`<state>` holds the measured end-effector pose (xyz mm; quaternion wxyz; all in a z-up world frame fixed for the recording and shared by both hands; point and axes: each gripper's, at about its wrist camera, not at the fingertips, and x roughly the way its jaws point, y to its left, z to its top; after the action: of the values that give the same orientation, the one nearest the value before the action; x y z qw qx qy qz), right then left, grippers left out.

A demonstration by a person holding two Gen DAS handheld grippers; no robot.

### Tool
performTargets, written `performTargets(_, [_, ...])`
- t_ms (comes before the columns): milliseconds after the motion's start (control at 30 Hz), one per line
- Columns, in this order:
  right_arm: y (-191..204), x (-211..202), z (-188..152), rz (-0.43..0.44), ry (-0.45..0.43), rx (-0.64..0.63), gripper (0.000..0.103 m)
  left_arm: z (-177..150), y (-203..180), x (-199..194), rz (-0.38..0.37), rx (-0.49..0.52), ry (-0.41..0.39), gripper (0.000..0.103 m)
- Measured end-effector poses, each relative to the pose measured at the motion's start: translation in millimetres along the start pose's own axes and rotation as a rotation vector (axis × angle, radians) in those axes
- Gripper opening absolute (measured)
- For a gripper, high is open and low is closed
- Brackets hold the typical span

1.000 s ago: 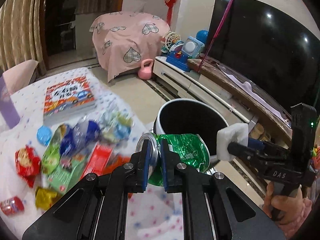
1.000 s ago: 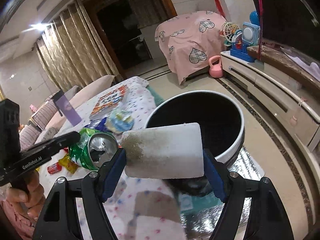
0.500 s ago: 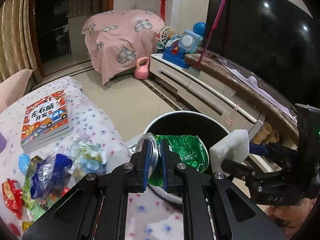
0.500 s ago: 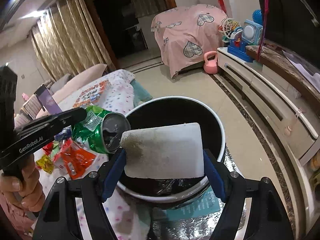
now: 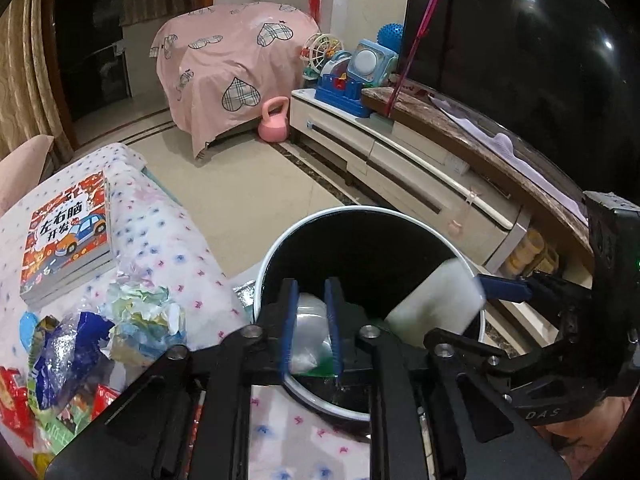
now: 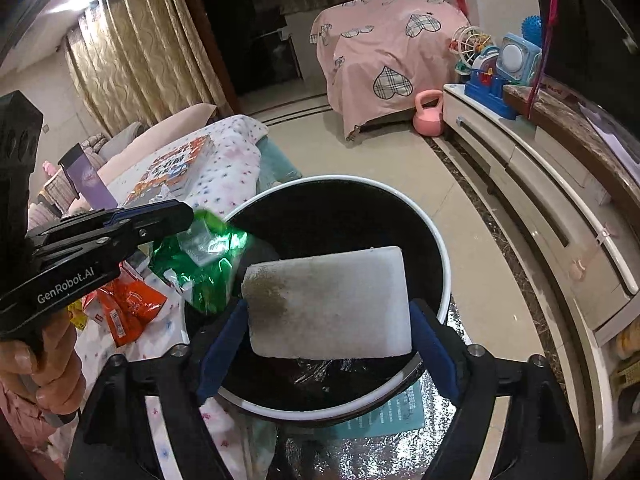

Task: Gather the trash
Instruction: 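Open both grippers to drop the can and foam block into the bin, then grasp the yellow wrapper with the left gripper while the right grasps the orange packet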

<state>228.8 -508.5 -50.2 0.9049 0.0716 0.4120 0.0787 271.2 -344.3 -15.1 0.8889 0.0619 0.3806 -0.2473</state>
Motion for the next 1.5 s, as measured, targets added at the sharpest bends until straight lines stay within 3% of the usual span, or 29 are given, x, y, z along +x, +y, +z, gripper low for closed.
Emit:
performTargets(167, [-2,-2,-4,0.005,0.001,0.018,0.094,-6,8,-13,0.016,-0.010,-0.023,0.030])
performTargets(233, [-2,-6,-7,0.009,-0.006,0.031,0.094,-11,14,-20,0.024,-0.028,-0.028,0.041])
performTargets(533, [23,-30,-28,0.059,-0.087,0.103,0.098,-58,55,-60,0.063,-0.131,-0.031,0.059])
performTargets(967, [91,-31,-68,0.173,-0.081,0.163,0.098,-137,111,-130,0.131,-0.236,-0.041,0.060])
performTargets(1500, [176,-11,-84,0.215,-0.046,0.074,0.098,-187,170,-159,0.200,-0.350,-0.033,0.063])
